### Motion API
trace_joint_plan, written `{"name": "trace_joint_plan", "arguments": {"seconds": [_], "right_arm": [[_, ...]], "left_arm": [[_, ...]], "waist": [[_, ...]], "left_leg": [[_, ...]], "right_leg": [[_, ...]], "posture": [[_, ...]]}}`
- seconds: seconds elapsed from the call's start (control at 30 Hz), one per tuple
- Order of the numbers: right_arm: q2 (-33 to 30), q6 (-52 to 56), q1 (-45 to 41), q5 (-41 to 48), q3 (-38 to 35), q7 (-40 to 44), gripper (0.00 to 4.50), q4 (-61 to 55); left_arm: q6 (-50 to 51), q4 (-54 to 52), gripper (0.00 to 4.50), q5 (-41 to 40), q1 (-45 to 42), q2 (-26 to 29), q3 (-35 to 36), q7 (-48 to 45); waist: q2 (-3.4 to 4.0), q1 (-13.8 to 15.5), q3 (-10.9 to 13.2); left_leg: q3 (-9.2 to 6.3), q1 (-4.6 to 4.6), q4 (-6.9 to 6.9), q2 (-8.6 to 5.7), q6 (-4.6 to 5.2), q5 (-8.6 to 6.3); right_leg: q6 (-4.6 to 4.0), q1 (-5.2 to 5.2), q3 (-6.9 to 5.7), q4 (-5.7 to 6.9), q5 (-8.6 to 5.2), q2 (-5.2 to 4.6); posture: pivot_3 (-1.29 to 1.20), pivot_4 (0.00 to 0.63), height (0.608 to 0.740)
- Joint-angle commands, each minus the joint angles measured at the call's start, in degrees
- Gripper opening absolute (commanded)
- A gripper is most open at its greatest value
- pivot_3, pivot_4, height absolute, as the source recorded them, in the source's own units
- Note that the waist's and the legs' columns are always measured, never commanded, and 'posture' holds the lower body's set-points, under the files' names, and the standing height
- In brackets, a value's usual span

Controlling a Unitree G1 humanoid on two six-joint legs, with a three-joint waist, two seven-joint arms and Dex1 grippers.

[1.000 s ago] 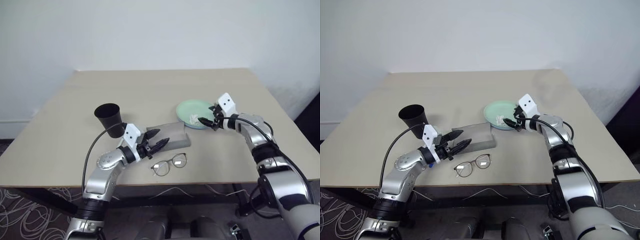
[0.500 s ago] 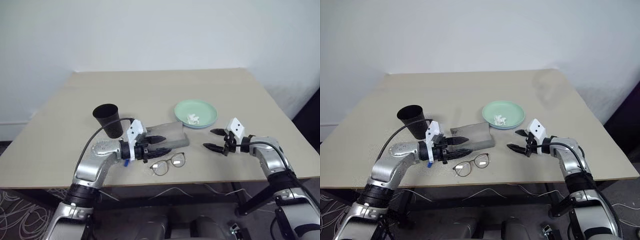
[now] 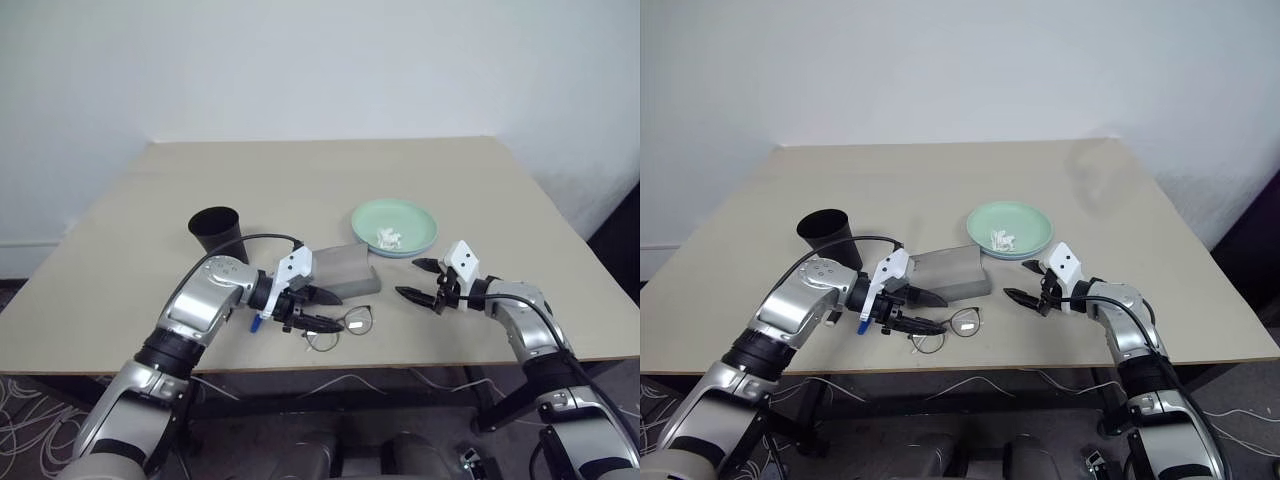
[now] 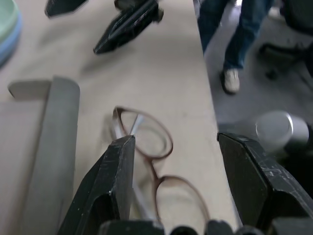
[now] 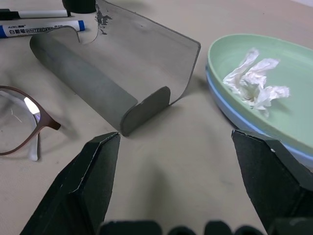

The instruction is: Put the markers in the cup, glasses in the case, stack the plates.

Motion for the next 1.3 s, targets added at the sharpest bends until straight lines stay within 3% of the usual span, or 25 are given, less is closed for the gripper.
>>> {"name": "trace_joint_plan", "arguments": {"seconds": [0.03, 0.7, 0.8, 1.0, 1.3], "right_arm": [[0.25, -1.0, 0.06, 0.57, -1.27, -1.78, 3.95, -3.21], [1.18, -1.7, 2.61, 0.14, -0.85, -5.91, 3.95, -4.97], [1.18, -1.86, 2.42, 0.0, -0.73, -6.18, 3.98, -4.7], [1.29, -2.15, 1.95, -0.26, -0.39, -6.56, 3.98, -4.19], [1.31, -2.56, 1.42, -0.7, -0.11, -6.92, 3.98, -3.54]], "left_arm": [[-3.92, 3.91, 2.81, 3.2, -3.82, -1.11, -1.58, -2.33], [-7.65, 13.85, 2.81, 9.42, -8.1, -5.58, -3.25, -6.23], [-7.53, 13.69, 2.19, 9.58, -7.97, -5.5, -3.0, -6.47], [-8.29, 13.36, 0.12, 10.25, -7.7, -5.24, -3.0, -6.39], [-9.23, 13.19, 0.12, 10.57, -7.5, -5.07, -2.85, -6.16]], "waist": [[0.0, 0.01, 0.0], [-0.03, -0.01, 0.01], [-0.03, -0.01, 0.01], [-0.04, -0.02, 0.0], [-0.03, -0.01, 0.0]], "left_leg": [[0.0, 0.0, 0.0, 0.0, 0.0, 0.0], [0.0, -0.02, 0.03, 0.0, 0.01, 0.0], [0.0, -0.03, 0.04, 0.0, 0.01, 0.01], [-0.01, -0.02, 0.05, 0.0, 0.02, 0.01], [-0.01, -0.01, 0.09, 0.0, 0.02, 0.01]], "right_leg": [[0.0, 0.0, 0.0, 0.0, 0.0, 0.0], [0.09, 0.0, -0.01, -0.01, 0.04, -0.01], [0.1, 0.01, -0.01, -0.01, 0.05, 0.0], [0.1, 0.02, -0.01, 0.0, 0.05, 0.0], [0.11, 0.05, -0.03, 0.01, 0.05, 0.0]], "posture": [[0.0, 0.0, 0.736], [0.0, 0.0, 0.736], [0.0, 0.0, 0.736], [0.0, 0.0, 0.736], [0.0, 0.0, 0.736]]}}
